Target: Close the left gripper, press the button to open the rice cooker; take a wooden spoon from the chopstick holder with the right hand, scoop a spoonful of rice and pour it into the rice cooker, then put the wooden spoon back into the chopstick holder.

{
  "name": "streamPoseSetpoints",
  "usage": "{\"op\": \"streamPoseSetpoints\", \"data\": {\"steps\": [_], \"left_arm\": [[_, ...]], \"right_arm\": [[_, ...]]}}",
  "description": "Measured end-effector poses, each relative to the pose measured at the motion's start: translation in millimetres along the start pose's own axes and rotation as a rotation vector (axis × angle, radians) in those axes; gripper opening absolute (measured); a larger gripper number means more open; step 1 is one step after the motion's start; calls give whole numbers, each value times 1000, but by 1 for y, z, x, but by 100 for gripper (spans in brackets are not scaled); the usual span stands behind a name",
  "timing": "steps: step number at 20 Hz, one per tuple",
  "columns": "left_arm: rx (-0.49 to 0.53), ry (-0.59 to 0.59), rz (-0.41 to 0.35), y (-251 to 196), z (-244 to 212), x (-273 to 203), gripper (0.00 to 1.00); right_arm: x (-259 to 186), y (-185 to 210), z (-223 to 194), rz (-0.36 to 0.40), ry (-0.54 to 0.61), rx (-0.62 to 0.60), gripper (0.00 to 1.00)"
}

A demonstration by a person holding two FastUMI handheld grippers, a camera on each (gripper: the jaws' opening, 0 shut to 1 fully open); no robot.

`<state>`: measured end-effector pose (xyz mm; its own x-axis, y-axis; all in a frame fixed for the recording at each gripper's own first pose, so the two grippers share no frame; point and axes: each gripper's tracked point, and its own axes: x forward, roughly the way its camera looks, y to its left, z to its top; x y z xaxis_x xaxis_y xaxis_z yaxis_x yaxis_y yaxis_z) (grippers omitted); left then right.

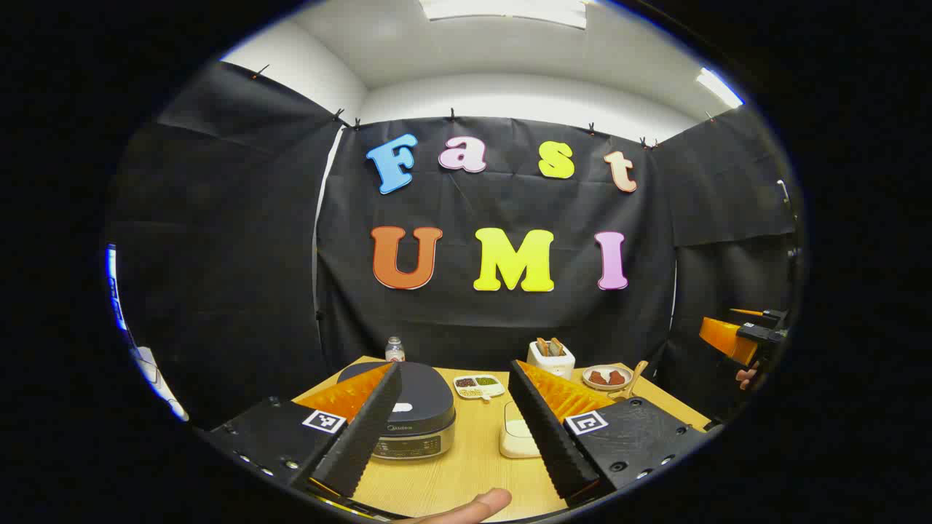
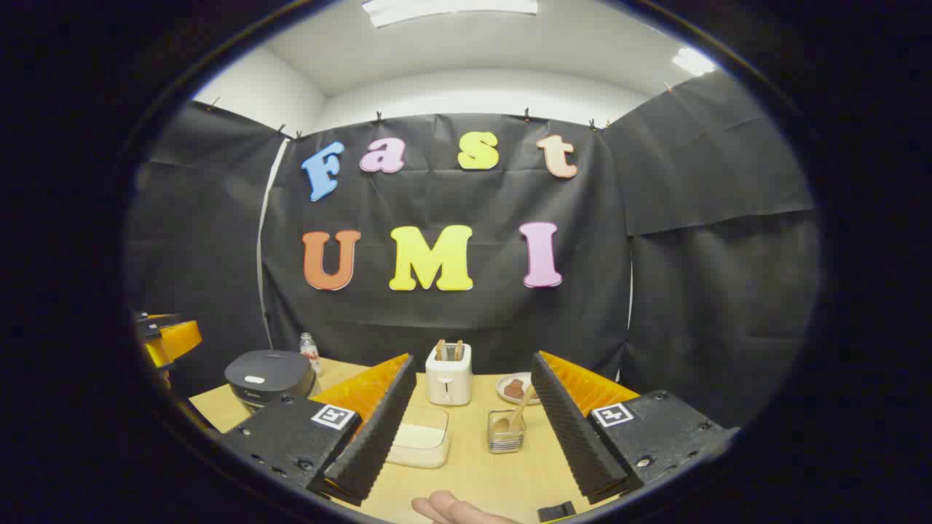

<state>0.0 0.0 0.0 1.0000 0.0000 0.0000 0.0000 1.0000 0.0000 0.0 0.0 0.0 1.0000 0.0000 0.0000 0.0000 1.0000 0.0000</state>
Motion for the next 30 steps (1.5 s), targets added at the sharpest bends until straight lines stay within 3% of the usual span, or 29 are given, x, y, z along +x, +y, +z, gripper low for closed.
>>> {"op": "streamPoseSetpoints", "data": {"steps": [7, 8, 10, 12, 13, 15, 18, 21, 25, 26, 27, 28, 29, 30], "left_arm": [[27, 7, 1, 0, -3, -1, 94], [31, 11, 1, -1, -3, 0, 94], [34, 14, 3, -1, -3, 0, 94], [36, 5, 11, 3, -1, 2, 94], [34, 1, 14, 5, 0, 3, 94], [29, 2, 20, 7, 1, 4, 94], [28, 7, 47, 14, -1, 9, 94], [-7, 12, 43, 14, -2, 15, 94], [-81, 62, 13, 15, -18, 35, 93], [-94, 71, -4, 13, -20, 41, 84], [-105, 84, -28, 12, -23, 47, 67], [-102, 103, -21, 15, -30, 53, 68], [-83, 131, -1, 24, -38, 59, 46], [-60, 153, 17, 31, -46, 66, 38]], "right_arm": [[-5, -14, 3, -21, -27, -4, 100], [-5, -15, 3, -23, -28, -2, 96], [-5, -19, 4, -29, -30, -1, 100], [-5, -24, 4, -37, -35, 3, 96], [-5, -27, 3, -42, -38, 9, 100], [-4, -33, -1, -51, -36, 14, 96], [-3, -37, -6, -47, -30, 24, 100], [-2, -38, -11, -31, -22, 41, 96], [-1, -44, -17, -29, -18, 50, 100], [-1, -45, -21, -27, -13, 54, 100], [-1, -45, -24, -22, -8, 60, 100], [0, -47, -24, -22, -12, 64, 100], [1, -48, -25, -21, -13, 64, 100], [1, -48, -26, -19, -13, 63, 96]]}}
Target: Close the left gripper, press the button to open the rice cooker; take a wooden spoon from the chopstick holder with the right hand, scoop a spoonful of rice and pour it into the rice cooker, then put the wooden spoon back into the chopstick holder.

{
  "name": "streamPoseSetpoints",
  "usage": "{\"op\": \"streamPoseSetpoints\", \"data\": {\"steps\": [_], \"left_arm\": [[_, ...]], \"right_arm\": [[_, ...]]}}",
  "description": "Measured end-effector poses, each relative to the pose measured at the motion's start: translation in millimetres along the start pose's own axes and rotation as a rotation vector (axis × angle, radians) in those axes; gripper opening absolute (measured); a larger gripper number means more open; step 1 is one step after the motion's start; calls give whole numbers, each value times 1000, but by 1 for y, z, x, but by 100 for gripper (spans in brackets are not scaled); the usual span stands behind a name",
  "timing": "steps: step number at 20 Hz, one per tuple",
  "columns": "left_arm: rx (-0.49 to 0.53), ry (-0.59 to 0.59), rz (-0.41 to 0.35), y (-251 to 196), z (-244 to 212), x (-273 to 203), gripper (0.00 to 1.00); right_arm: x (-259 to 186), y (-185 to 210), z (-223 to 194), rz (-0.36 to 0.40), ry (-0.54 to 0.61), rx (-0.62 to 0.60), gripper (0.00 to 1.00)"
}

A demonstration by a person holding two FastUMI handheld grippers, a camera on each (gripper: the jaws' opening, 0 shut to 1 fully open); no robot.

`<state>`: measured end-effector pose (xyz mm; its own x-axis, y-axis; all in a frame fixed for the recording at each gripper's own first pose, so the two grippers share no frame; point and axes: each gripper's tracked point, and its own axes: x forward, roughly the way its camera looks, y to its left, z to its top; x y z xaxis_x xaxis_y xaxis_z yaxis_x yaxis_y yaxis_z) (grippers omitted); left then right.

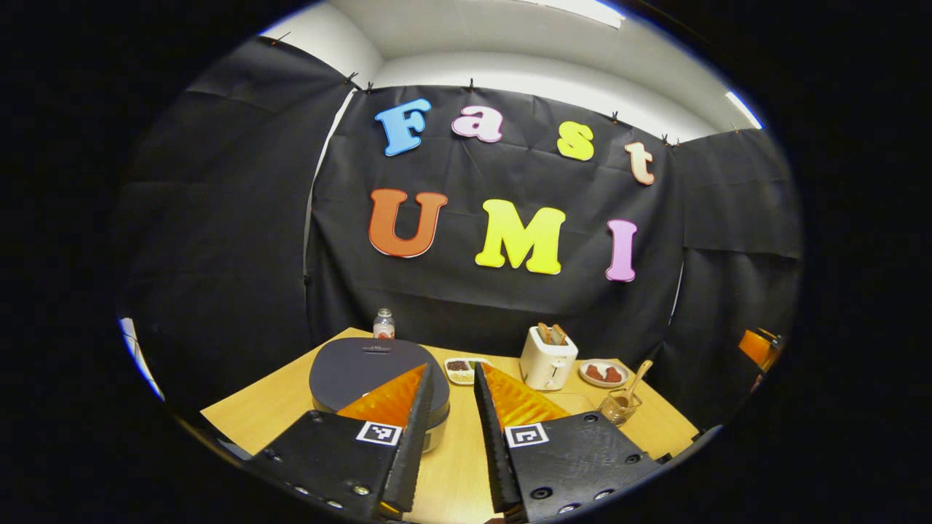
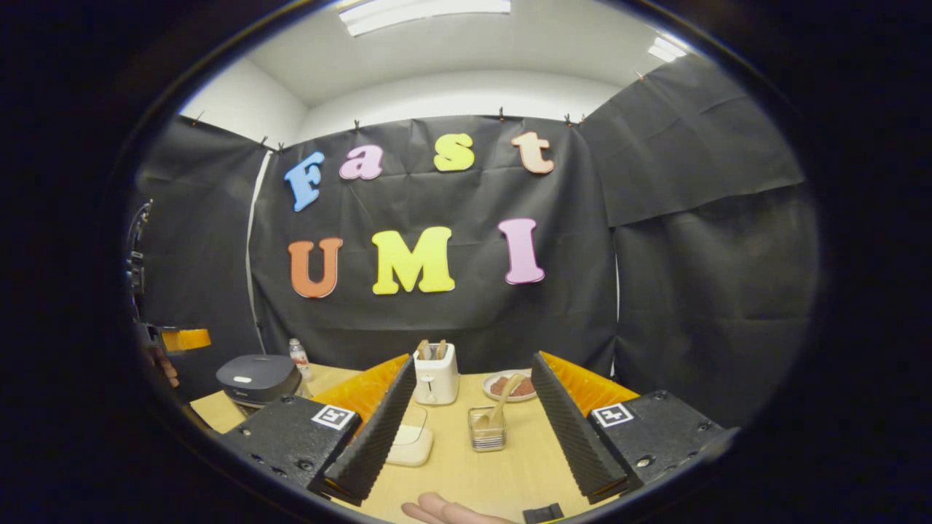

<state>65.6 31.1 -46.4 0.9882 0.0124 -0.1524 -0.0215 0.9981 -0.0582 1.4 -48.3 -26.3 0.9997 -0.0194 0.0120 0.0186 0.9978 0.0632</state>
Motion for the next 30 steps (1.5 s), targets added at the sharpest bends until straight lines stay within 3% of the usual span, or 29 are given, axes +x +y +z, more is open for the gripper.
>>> {"op": "streamPoseSetpoints", "data": {"steps": [1, 2, 3, 4, 9, 10, 13, 17, 18, 19, 20, 22, 23, 30], "left_arm": [[9, 16, 0, 4, 0, 4, 38], [2, 41, 7, 8, -5, 12, 20], [2, 52, 36, 19, -7, 15, 28], [8, 78, 68, 29, -13, 25, 0], [89, 278, 146, 52, -53, 55, 0], [97, 319, 161, 55, -60, 62, 0], [82, 384, 176, 59, -73, 77, 0], [55, 411, 195, 68, -82, 90, 0], [53, 412, 194, 68, -83, 92, 9], [54, 395, 188, 68, -82, 95, 9], [48, 396, 184, 69, -83, 98, 0], [21, 424, 196, 74, -96, 100, 0], [17, 440, 197, 76, -102, 100, 0], [-14, 504, 182, 75, -111, 100, 0]], "right_arm": [[0, 0, -3, 6, 2, 0, 96], [0, 1, -3, 11, 2, 0, 100], [2, 1, -6, 13, 2, 0, 100], [3, 0, -7, 14, 1, -2, 96], [13, -3, -26, 21, 29, -13, 100], [15, -4, -29, 20, 35, -14, 96], [21, -6, -41, 23, 60, -9, 100], [23, -13, -52, 21, 82, -13, 100], [24, -15, -54, 19, 86, -12, 100], [24, -16, -57, 24, 90, -7, 100], [23, -13, -58, 45, 89, 2, 100], [22, -8, -63, 79, 98, 9, 96], [23, -10, -65, 82, 101, 10, 100], [16, -6, -60, 87, 72, -10, 100]]}}
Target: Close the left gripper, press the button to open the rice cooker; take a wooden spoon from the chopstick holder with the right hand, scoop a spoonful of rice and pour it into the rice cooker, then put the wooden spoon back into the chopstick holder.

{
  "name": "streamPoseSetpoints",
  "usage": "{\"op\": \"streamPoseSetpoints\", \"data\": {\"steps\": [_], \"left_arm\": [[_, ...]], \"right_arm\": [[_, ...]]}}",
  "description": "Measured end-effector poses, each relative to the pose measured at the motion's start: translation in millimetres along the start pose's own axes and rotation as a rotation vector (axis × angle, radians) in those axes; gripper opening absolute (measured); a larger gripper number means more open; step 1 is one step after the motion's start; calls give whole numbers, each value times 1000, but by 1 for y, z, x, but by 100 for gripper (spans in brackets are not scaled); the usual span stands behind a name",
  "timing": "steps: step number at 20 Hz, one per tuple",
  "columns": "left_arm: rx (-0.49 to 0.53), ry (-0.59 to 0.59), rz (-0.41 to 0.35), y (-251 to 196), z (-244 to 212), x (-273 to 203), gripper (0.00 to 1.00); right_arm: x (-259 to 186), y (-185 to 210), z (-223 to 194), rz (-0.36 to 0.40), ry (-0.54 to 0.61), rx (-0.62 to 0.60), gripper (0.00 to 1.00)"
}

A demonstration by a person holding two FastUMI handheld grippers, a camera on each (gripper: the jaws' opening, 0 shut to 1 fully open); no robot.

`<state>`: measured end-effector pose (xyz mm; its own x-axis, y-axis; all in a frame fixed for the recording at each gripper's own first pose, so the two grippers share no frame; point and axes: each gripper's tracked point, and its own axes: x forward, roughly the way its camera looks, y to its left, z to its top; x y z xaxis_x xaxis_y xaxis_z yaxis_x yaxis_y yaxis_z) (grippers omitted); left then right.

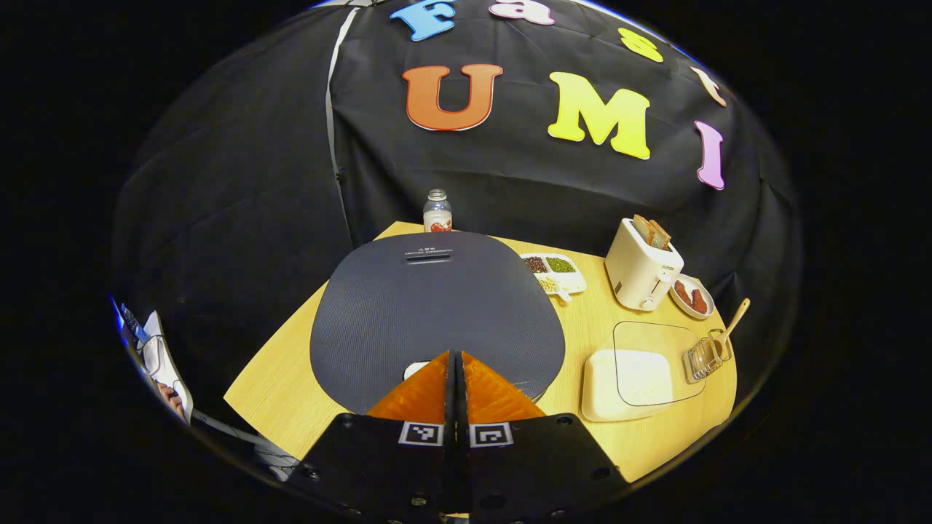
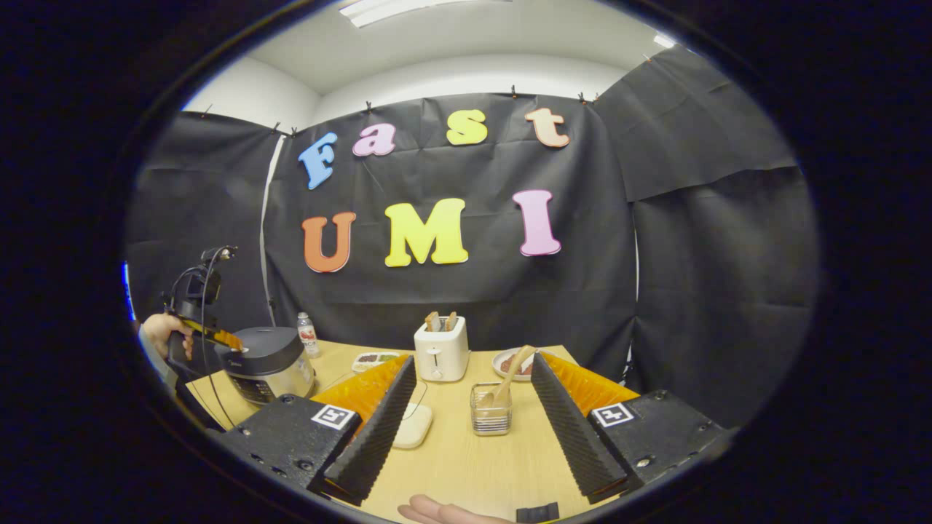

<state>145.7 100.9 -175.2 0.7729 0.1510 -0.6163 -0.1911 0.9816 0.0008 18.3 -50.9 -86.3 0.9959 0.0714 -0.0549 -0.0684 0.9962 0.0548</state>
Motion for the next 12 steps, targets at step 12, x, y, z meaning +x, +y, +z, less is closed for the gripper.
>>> {"op": "streamPoseSetpoints", "data": {"steps": [12], "left_arm": [[35, -146, 41, 0, 20, -21, 0]], "right_arm": [[-17, 29, 2, 13, -1, -54, 100]]}}
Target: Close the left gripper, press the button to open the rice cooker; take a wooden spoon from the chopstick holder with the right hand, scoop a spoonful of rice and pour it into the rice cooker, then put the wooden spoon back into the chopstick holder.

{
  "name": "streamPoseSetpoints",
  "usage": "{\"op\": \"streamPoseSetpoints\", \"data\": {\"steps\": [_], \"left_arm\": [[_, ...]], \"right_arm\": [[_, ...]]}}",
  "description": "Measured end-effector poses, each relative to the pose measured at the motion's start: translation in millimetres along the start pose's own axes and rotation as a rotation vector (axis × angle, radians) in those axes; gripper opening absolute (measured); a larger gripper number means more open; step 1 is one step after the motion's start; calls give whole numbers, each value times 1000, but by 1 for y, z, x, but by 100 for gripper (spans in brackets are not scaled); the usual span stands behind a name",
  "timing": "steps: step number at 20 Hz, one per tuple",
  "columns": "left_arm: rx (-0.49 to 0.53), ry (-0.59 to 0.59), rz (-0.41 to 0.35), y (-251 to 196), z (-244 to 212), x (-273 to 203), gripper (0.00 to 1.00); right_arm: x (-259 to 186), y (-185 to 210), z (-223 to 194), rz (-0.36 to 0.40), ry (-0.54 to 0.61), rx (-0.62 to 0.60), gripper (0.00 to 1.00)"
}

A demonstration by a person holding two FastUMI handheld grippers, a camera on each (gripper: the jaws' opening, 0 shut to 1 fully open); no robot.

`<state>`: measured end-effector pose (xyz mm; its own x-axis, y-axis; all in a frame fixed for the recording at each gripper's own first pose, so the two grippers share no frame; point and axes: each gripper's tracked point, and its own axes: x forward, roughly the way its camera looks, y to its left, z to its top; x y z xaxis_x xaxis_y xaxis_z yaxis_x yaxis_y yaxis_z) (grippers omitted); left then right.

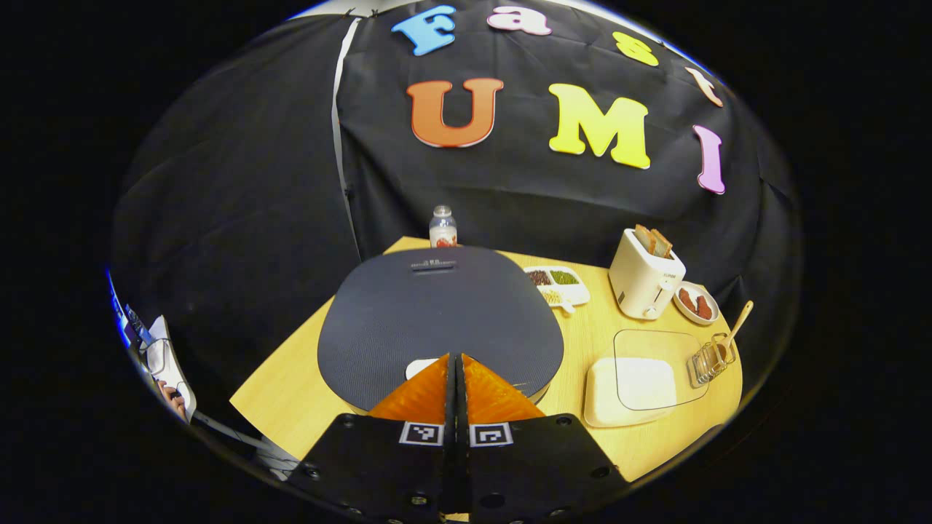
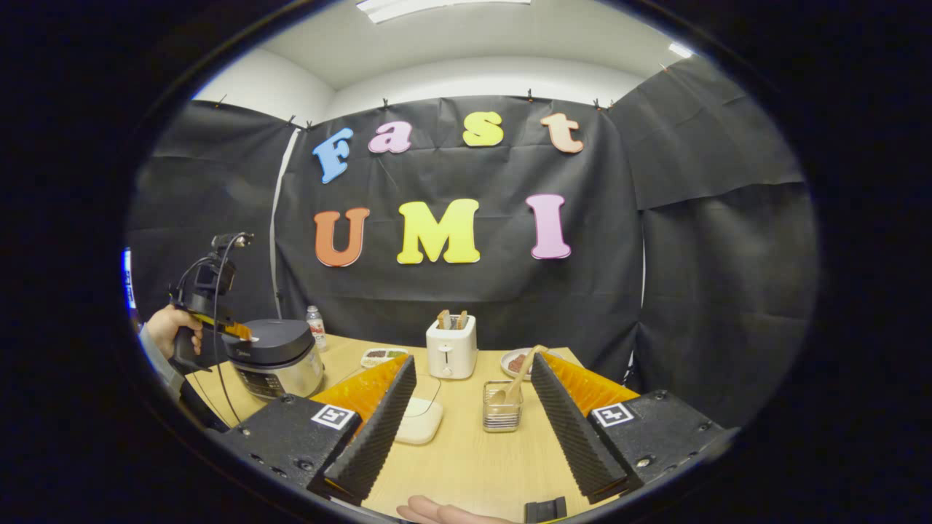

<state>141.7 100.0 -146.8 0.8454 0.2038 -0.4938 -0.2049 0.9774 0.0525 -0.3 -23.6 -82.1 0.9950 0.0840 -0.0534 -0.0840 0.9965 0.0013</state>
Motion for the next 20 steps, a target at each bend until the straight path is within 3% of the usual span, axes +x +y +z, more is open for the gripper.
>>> {"op": "streamPoseSetpoints", "data": {"steps": [3, 7, 12, 14, 15, 20], "left_arm": [[25, -185, 21, 1, 50, -43, 1], [13, -319, 11, -8, 75, -98, 97], [-21, -432, -71, -25, 84, -159, 96], [-19, -461, -95, -29, 83, -175, 96], [-17, -479, -111, -32, 81, -185, 96], [-23, -525, -154, -40, 66, -208, 96]], "right_arm": [[-4, 2, 1, -14, -18, -25, 100], [-5, 6, -4, -13, -22, -13, 100], [0, 12, -11, -1, -23, -27, 96], [2, 13, -13, -5, -26, -28, 100], [3, 12, -14, -8, -29, -26, 96], [15, 0, -20, -38, -28, -2, 100]]}}
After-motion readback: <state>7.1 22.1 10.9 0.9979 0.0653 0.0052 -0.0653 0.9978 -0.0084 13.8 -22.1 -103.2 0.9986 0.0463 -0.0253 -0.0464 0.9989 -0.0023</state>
